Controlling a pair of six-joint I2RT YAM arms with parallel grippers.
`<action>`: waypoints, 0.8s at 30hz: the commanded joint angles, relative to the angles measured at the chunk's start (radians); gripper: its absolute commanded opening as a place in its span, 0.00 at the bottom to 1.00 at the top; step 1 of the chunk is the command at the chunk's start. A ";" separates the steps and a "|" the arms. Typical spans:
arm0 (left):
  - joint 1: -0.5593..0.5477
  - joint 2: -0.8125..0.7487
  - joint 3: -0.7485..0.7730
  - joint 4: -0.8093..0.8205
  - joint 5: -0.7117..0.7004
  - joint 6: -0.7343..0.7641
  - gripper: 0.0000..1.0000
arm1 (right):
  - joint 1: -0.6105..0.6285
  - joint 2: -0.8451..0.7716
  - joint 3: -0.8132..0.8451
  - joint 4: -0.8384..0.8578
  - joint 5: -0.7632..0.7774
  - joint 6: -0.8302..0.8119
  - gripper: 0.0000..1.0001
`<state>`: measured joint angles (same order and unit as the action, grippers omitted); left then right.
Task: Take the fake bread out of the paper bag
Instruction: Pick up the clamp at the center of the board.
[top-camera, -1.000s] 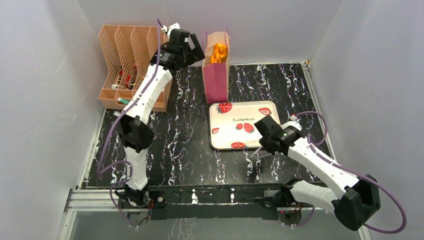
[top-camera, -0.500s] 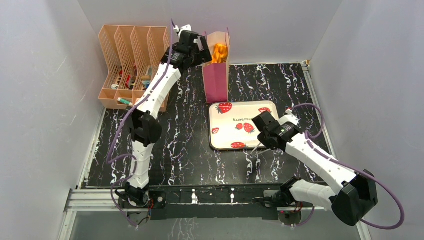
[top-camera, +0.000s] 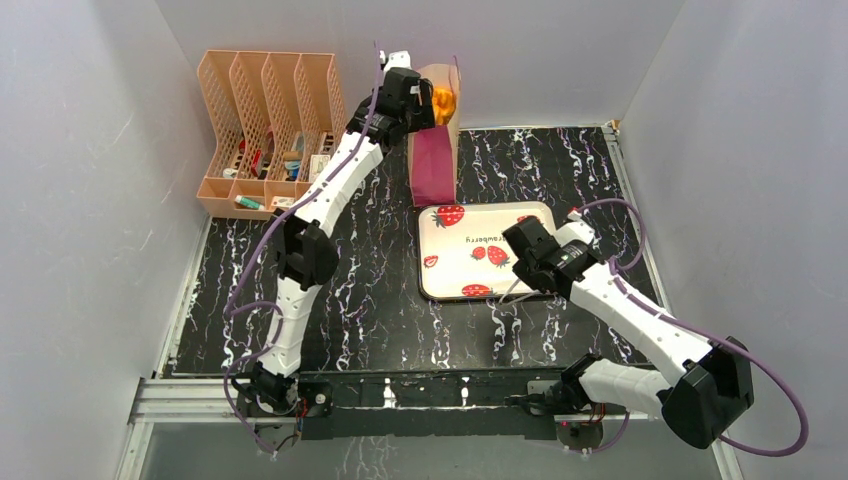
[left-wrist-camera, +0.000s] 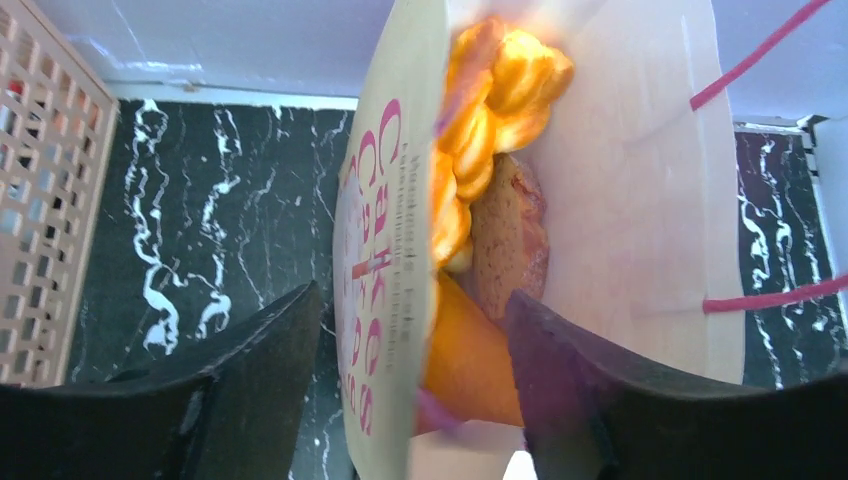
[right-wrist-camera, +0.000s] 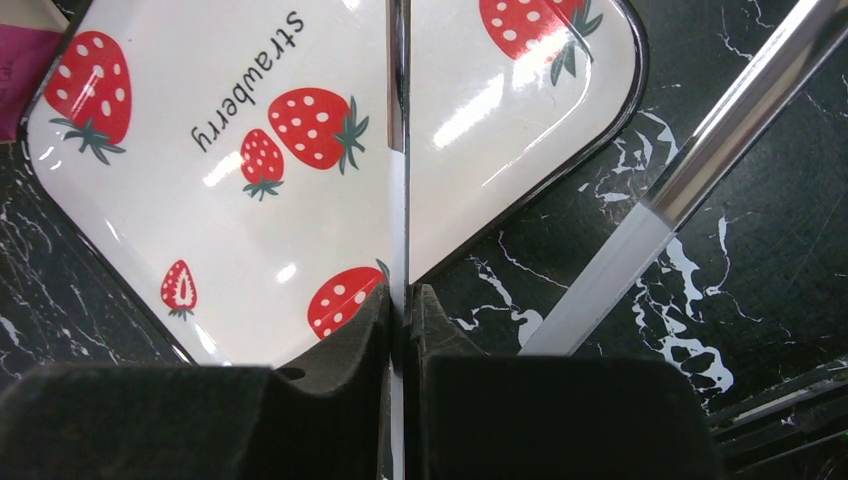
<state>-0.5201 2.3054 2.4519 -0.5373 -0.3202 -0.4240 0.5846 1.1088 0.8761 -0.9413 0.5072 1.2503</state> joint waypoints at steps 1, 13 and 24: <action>-0.006 0.014 0.036 -0.009 -0.071 0.082 0.59 | 0.005 -0.008 0.068 0.025 0.073 -0.029 0.00; -0.030 -0.022 0.027 0.022 -0.153 0.161 0.00 | 0.006 -0.036 0.076 0.005 0.079 -0.050 0.00; -0.044 -0.135 -0.091 0.089 -0.204 0.183 0.00 | 0.005 -0.062 0.078 0.006 0.066 -0.080 0.00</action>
<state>-0.5556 2.2444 2.3428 -0.4232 -0.4816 -0.2619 0.5873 1.0786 0.9016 -0.9463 0.5316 1.1954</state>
